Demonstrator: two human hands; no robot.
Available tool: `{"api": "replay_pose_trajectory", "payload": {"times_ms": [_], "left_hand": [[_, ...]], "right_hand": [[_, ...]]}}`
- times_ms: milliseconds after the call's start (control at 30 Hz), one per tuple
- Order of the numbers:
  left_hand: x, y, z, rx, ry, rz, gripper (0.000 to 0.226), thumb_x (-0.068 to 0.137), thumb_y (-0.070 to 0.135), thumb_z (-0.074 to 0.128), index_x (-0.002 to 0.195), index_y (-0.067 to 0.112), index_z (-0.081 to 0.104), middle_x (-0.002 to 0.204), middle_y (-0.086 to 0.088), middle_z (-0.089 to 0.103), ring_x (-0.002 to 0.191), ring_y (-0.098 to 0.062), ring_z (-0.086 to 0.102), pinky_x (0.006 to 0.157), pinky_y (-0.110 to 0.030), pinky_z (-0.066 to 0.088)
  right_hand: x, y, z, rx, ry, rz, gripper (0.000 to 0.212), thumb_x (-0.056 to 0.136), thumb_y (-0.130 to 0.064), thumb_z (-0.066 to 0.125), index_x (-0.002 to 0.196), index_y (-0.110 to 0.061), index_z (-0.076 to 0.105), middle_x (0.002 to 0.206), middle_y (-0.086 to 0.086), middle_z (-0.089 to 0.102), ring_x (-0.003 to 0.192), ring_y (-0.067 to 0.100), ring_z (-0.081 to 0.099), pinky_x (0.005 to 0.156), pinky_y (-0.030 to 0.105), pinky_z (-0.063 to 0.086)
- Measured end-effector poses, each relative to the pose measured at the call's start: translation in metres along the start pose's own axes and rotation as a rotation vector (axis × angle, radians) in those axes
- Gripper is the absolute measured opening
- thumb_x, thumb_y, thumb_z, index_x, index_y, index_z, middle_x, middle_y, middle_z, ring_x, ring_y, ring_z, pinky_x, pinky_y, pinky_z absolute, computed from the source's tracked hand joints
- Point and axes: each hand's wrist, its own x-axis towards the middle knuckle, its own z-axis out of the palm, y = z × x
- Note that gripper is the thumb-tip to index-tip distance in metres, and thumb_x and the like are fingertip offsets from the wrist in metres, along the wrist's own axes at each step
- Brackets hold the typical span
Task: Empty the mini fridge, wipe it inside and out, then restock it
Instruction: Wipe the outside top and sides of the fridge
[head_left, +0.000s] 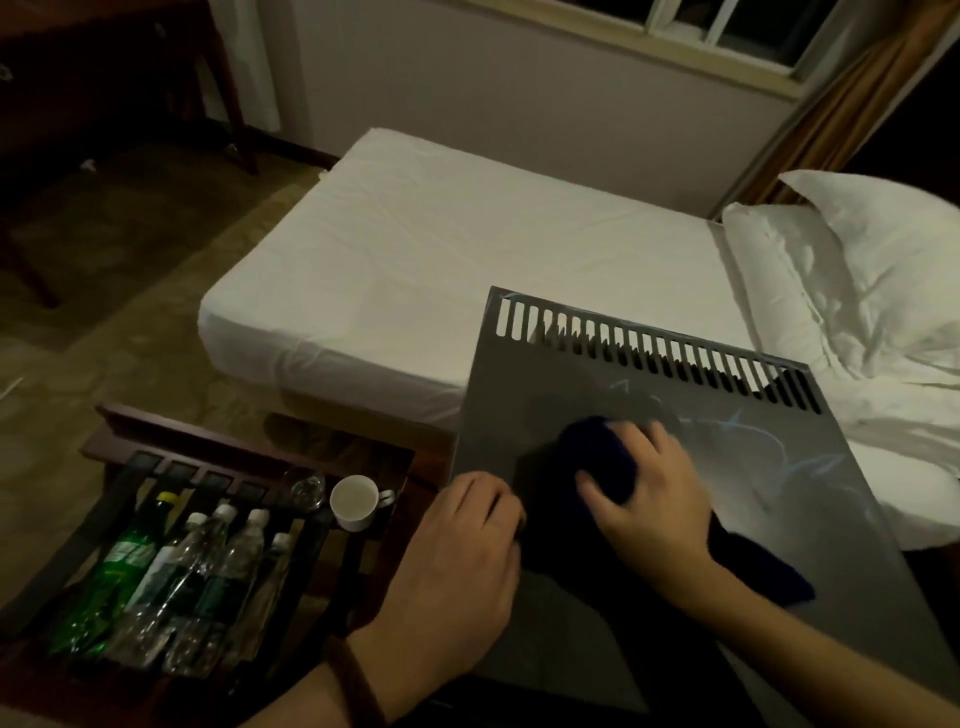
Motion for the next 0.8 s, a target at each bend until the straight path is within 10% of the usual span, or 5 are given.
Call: {"api": "replay_pose_trajectory", "payload": {"times_ms": [233, 533, 800], "left_hand": [[-0.001, -0.005, 0.001, -0.022, -0.03, 0.009, 0.018, 0.091, 0.03, 0.041, 0.107, 0.029, 0.047, 0.11, 0.015, 0.04, 0.096, 0.007, 0.025, 0.088, -0.014, 0.033], [0.0, 0.013, 0.0, 0.004, 0.078, 0.476, 0.013, 0.079, 0.021, 0.06, 0.089, 0.019, 0.051, 0.088, 0.003, 0.05, 0.078, -0.01, 0.05, 0.068, -0.019, 0.043], [0.073, 0.033, 0.021, 0.068, -0.168, 0.324, 0.034, 0.083, 0.046, 0.045, 0.112, 0.03, 0.049, 0.124, 0.006, 0.046, 0.118, -0.009, 0.04, 0.096, -0.032, 0.045]], "right_hand": [[0.109, -0.082, 0.064, -0.025, 0.046, -0.029, 0.037, 0.083, -0.044, 0.053, 0.111, -0.02, 0.052, 0.109, 0.007, 0.052, 0.101, 0.028, 0.049, 0.068, 0.031, 0.035], [-0.056, 0.038, -0.029, 0.033, 0.014, -0.139, 0.043, 0.067, -0.053, 0.048, 0.107, -0.038, 0.048, 0.089, -0.006, 0.053, 0.078, 0.019, 0.058, 0.054, 0.029, 0.044], [-0.004, 0.128, -0.046, 0.05, 0.036, -0.159, 0.048, 0.076, -0.051, 0.051, 0.112, -0.019, 0.055, 0.095, 0.004, 0.055, 0.083, 0.024, 0.058, 0.067, 0.033, 0.047]]}}
